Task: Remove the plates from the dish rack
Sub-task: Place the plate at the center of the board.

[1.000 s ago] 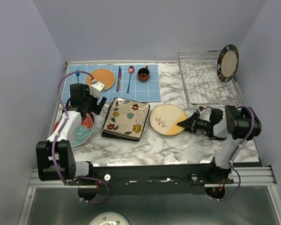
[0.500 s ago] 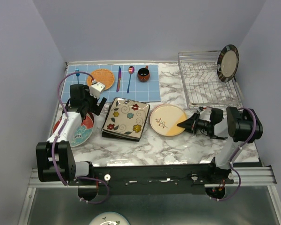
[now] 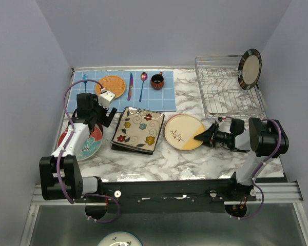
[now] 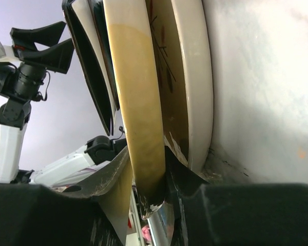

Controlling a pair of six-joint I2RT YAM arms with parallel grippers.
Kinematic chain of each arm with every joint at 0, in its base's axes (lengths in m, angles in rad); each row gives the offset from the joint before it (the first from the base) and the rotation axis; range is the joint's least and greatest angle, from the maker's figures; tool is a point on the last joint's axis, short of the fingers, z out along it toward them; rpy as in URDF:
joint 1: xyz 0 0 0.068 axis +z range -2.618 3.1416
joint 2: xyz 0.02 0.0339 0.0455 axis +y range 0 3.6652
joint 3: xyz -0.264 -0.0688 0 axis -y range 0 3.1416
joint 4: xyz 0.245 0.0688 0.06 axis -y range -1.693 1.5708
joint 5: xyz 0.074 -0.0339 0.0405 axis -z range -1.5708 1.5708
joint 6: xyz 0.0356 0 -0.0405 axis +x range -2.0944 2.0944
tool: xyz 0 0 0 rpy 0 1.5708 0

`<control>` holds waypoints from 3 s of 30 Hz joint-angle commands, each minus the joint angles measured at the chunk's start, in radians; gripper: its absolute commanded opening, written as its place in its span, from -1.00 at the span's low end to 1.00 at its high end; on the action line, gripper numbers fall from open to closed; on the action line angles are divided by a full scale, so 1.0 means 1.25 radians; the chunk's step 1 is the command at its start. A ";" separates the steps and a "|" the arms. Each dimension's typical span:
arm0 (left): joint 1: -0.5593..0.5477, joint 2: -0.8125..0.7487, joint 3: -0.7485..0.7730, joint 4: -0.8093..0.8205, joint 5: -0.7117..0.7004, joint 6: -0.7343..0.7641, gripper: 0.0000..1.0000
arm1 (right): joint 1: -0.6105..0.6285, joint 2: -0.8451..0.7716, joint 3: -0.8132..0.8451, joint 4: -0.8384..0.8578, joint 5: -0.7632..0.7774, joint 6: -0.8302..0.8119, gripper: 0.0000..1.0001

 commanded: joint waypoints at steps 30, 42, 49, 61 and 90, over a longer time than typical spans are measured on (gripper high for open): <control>-0.005 -0.020 -0.008 -0.017 0.016 0.009 0.96 | -0.036 -0.051 0.085 -0.294 0.009 -0.227 -0.24; -0.005 -0.012 -0.009 -0.013 0.015 0.010 0.95 | -0.037 -0.072 0.123 -0.424 0.075 -0.294 -0.13; -0.005 -0.016 -0.029 -0.007 0.015 0.019 0.95 | -0.037 -0.119 0.128 -0.486 0.118 -0.336 -0.12; -0.006 -0.019 -0.026 -0.005 0.026 0.018 0.95 | -0.022 -0.139 0.176 -0.609 0.172 -0.398 -0.10; -0.005 -0.021 -0.030 -0.008 0.021 0.018 0.95 | 0.039 -0.175 0.227 -0.688 0.174 -0.437 -0.10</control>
